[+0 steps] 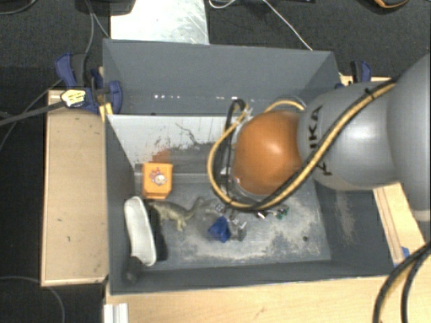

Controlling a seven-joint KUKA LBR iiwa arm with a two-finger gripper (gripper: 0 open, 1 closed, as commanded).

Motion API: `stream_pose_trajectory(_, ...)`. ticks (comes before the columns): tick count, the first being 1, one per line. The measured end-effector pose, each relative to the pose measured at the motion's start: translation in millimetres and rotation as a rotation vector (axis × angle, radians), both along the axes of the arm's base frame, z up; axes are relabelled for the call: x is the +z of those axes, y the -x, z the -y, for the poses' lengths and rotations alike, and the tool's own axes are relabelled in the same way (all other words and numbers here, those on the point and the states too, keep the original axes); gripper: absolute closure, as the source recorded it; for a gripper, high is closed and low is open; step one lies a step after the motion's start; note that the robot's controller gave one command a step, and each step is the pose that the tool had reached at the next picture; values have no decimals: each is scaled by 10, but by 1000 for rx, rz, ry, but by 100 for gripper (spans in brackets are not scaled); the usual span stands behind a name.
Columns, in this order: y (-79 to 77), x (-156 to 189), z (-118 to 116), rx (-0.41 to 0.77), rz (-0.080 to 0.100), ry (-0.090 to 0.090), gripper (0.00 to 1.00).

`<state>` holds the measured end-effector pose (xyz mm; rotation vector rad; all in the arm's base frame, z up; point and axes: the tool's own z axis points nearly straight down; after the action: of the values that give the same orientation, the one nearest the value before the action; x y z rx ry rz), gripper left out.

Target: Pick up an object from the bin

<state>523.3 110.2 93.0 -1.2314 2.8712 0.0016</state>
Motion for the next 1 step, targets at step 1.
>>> stream_pose_trajectory(1,-113,-196,52,14,-4,2,100)
